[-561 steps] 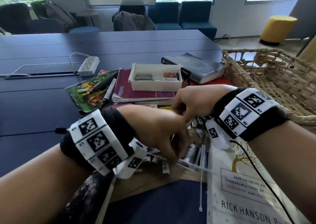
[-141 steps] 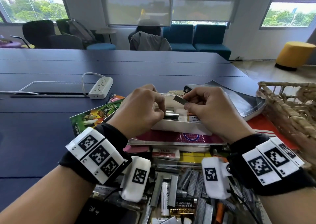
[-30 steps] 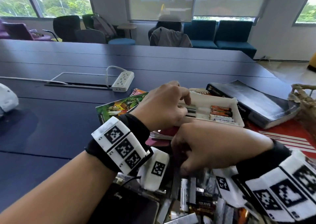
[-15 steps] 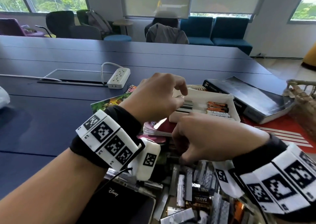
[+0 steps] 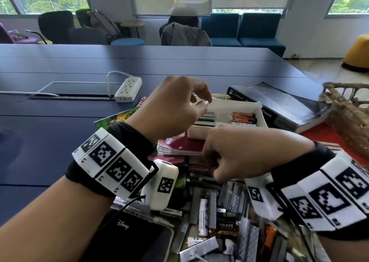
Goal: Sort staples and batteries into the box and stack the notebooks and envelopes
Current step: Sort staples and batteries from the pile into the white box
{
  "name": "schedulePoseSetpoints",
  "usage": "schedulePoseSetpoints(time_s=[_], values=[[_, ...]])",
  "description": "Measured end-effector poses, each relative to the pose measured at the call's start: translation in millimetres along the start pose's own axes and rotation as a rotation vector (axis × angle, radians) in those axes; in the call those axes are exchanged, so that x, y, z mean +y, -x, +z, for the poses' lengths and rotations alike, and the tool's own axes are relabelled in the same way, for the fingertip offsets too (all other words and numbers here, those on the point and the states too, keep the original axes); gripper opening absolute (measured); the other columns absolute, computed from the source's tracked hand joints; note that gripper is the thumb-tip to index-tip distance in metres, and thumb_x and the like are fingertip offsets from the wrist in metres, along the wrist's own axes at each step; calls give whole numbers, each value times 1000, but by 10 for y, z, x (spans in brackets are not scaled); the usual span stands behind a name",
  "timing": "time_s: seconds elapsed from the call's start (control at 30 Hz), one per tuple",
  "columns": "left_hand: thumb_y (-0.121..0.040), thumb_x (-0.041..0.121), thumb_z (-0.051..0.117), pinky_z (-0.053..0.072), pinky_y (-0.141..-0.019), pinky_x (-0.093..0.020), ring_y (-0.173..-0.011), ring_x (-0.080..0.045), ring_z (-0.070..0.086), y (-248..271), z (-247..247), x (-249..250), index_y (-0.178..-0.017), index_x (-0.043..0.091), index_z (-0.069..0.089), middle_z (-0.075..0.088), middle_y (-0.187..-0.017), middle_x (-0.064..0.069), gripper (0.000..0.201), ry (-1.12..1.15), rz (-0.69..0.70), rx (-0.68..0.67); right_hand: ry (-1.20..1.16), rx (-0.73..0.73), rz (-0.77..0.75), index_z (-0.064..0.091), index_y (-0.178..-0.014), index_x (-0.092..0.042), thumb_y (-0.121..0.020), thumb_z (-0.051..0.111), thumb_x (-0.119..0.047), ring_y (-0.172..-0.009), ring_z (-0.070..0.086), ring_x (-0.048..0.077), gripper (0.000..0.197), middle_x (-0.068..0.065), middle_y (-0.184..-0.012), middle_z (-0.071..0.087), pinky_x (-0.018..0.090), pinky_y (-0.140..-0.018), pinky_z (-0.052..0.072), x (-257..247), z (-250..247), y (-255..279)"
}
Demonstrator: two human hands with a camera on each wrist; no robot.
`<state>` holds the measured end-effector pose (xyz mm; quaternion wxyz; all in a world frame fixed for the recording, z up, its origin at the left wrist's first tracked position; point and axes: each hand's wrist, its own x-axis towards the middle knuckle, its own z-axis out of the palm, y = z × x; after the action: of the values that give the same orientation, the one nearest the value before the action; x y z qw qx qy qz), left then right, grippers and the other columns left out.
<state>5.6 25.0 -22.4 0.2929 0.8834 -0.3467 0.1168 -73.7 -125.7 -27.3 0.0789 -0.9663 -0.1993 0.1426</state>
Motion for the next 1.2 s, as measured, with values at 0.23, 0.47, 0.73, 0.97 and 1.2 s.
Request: schedulePoseSetpoints(time_s=[0.23,0.47,0.73,0.97,1.2], values=[[-92,22,67,44,-55,-21,-61,-13,59,-2,-39,58,-86,26,75,64,-67,14,11,42,6,128,-118,43,-91,69,-72,-31,-83,73,-22,-61,57,-7,15,-35,-67,59,15,-56,45,-64,34,-59],[-92,19,67,32,-52,-7,-55,7,53,4,-23,60,-86,26,76,55,-55,26,12,65,9,81,-96,-3,-127,65,-70,-31,-83,77,-25,-62,55,-7,19,-23,-68,61,14,-54,41,-106,52,-61],[-93,17,68,36,-54,-7,-58,7,56,23,-26,102,-88,25,76,58,-63,21,13,63,30,30,-86,-65,-58,68,-75,-30,-79,84,-35,-67,58,1,17,-14,-71,62,24,-62,47,-87,17,-16],[-94,18,68,37,-54,-6,-59,4,57,38,-35,111,-87,24,76,62,-64,17,12,65,47,-50,-63,-127,-15,72,-77,-25,-77,85,-32,-70,63,5,15,-10,-74,68,30,-65,55,-51,3,12],[-94,23,68,39,-52,-12,-54,-4,55,36,-56,102,-83,26,74,68,-69,9,12,75,48,-50,-370,23,-68,75,-84,-23,-81,84,-30,-52,52,8,11,-3,-57,60,32,-59,45,234,-363,229]])
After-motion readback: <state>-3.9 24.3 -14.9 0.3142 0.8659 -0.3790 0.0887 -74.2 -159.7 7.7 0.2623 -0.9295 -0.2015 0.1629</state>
